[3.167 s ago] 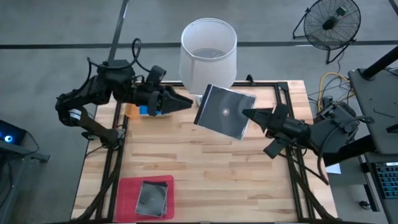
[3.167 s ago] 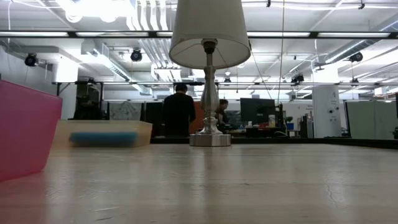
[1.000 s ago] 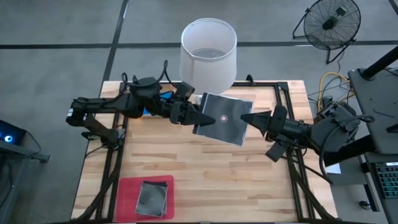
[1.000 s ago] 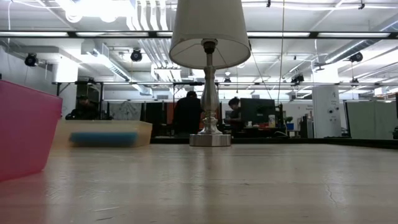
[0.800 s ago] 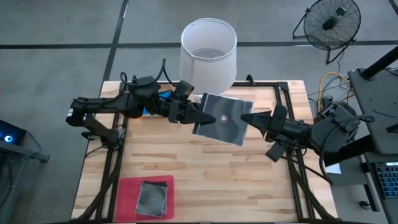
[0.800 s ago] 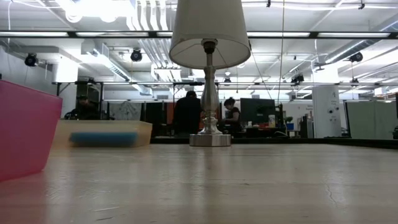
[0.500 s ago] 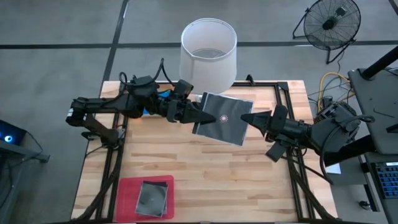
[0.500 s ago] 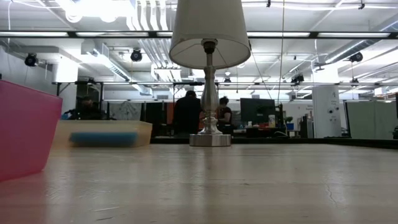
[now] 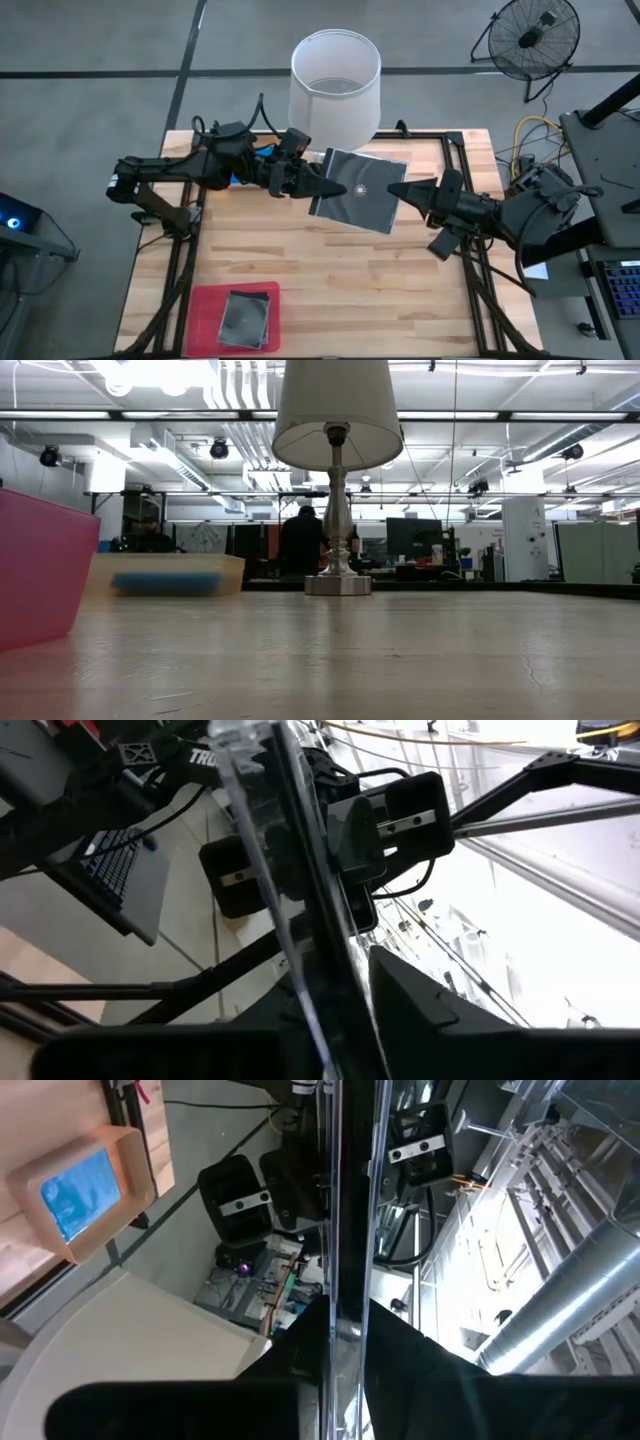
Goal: Pick & place jewel cases by type
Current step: Put the black cd case into the pink bin
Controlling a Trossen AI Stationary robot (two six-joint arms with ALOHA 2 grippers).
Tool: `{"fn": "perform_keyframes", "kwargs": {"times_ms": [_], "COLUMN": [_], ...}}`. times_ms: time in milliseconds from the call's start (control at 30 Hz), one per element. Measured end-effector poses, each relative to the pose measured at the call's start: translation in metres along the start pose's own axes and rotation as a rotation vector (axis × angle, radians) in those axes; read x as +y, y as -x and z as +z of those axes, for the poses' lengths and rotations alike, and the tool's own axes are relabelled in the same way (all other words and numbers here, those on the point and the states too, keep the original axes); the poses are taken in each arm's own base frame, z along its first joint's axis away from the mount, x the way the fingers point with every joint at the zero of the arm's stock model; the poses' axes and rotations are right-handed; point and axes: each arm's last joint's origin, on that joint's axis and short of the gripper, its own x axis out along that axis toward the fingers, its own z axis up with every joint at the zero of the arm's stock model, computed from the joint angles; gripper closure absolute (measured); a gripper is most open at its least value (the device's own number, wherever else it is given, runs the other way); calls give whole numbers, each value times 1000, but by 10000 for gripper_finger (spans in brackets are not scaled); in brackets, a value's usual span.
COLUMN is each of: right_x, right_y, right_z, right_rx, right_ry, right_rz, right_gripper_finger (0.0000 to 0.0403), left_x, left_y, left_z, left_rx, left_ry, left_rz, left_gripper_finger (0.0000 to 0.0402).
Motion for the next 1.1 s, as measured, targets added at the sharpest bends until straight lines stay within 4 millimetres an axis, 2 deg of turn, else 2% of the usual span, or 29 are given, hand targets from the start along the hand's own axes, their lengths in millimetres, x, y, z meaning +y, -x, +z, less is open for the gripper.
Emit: {"fn": "perform_keyframes", "kwargs": {"times_ms": [200,567,733,1100], "right_x": [1,0,-1,-1], "right_y": [0,0,0,1], "right_z": [0,0,0,-3], "right_rx": [1,1,0,23], "right_ry": [20,10,-65,-172], "right_rz": [3,3,-4,-9], "right_gripper_finger": [374,368,335,229], "left_x": [0,0,0,-1], "left_y": [0,0,0,0], "left_z": [0,0,0,1], "left_rx": [-4,-4,-5,-25], "left_ry": [-10,-15,-30,-29], "left_rz": [4,4,2,3], "left_gripper_finger": [394,399,401,401]}}
